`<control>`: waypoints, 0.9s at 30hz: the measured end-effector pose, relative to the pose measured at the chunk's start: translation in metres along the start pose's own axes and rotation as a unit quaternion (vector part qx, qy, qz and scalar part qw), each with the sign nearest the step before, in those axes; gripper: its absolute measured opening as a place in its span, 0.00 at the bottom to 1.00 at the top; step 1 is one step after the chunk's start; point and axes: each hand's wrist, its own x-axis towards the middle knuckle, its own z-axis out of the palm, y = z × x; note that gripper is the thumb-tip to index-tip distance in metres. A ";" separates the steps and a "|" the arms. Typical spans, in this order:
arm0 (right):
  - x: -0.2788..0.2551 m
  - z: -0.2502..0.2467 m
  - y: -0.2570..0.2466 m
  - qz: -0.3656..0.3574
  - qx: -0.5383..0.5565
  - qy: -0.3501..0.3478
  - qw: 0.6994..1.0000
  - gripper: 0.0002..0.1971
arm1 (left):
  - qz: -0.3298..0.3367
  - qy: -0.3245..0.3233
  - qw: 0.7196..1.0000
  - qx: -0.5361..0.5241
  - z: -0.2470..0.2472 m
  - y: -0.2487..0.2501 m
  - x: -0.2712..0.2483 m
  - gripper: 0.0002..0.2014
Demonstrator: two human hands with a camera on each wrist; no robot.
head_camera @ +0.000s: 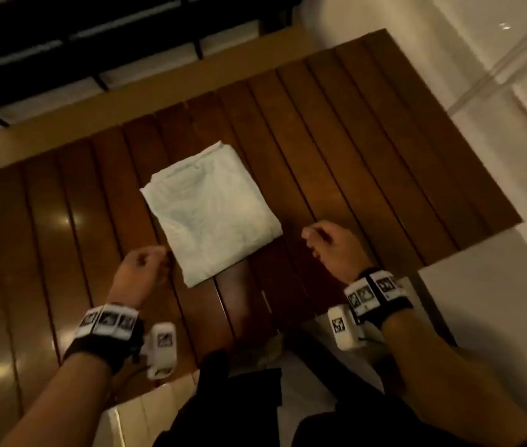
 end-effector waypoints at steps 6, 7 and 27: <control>0.107 0.034 -0.065 -0.076 -0.079 -0.054 0.993 0.16 | -0.045 0.119 0.992 -0.011 0.042 0.034 0.029 0.29; 0.114 0.040 -0.073 -0.078 -0.086 -0.068 0.991 0.17 | -0.063 0.136 0.988 -0.030 0.045 0.035 0.029 0.29; 0.183 0.092 -0.141 -0.090 -0.147 -0.073 0.982 0.17 | -0.014 0.050 0.990 -0.130 -0.021 0.071 0.089 0.12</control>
